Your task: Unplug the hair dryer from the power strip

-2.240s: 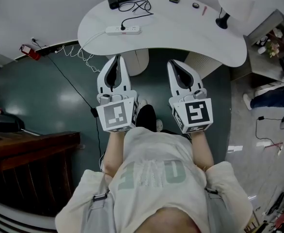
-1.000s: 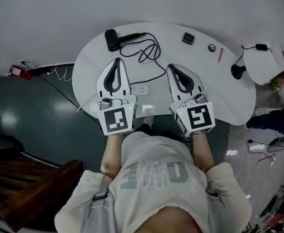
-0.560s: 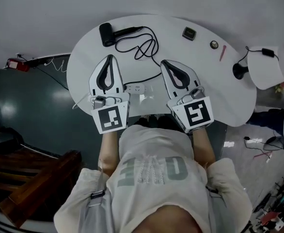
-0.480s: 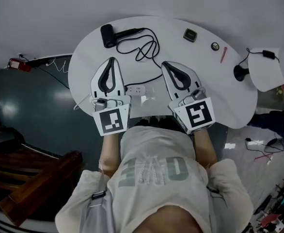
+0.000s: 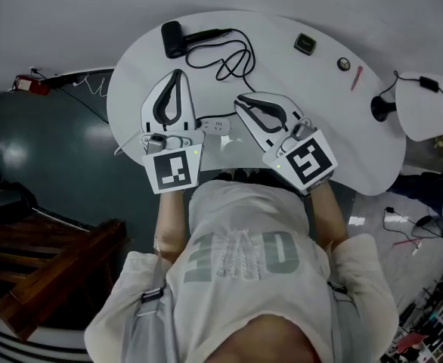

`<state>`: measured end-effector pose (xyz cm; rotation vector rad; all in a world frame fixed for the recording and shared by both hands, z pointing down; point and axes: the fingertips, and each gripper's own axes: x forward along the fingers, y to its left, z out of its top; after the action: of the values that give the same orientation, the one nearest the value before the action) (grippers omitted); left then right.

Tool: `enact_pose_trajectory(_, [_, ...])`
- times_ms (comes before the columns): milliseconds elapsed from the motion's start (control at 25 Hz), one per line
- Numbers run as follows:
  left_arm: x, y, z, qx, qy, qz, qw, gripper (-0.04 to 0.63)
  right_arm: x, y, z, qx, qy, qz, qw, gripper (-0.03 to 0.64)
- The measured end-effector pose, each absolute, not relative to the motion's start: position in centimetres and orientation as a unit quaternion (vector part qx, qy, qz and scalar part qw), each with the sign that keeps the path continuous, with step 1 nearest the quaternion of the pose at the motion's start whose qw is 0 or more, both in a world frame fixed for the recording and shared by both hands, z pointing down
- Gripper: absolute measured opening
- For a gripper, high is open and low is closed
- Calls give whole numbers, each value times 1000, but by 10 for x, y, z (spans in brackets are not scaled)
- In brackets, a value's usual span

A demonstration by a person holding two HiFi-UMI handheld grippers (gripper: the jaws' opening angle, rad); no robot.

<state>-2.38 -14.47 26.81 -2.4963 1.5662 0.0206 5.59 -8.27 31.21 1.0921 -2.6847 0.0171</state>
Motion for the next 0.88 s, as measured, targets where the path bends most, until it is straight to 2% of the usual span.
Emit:
enact_pose_trajectory(40, [-26, -145, 269, -842, 531, 9, 95, 12, 49, -78, 320, 353, -926, 17, 133, 28])
enact_pose_trajectory(80, [-29, -145, 270, -841, 533, 11, 93, 12, 42, -73, 329, 334, -931, 30, 144, 80])
enact_pose_trajectory(120, [-31, -145, 271, -840, 535, 12, 91, 12, 36, -68, 338, 316, -935, 43, 155, 185])
enact_pose_trajectory(320, [-41, -146, 284, -836, 543, -3, 85, 12, 15, -46, 400, 251, -936, 84, 231, 199])
enact_pose_trajectory(640, [-54, -144, 297, -827, 557, -8, 75, 12, 22, -34, 505, 210, -891, 70, 396, 215])
enact_pose_trajectory(760, [-59, -142, 301, -824, 562, -10, 73, 12, 26, -42, 528, 218, -874, 57, 432, 252])
enact_pose_trajectory(880, [-62, -140, 306, -822, 565, -11, 69, 12, 25, -50, 543, 220, -863, 45, 452, 253])
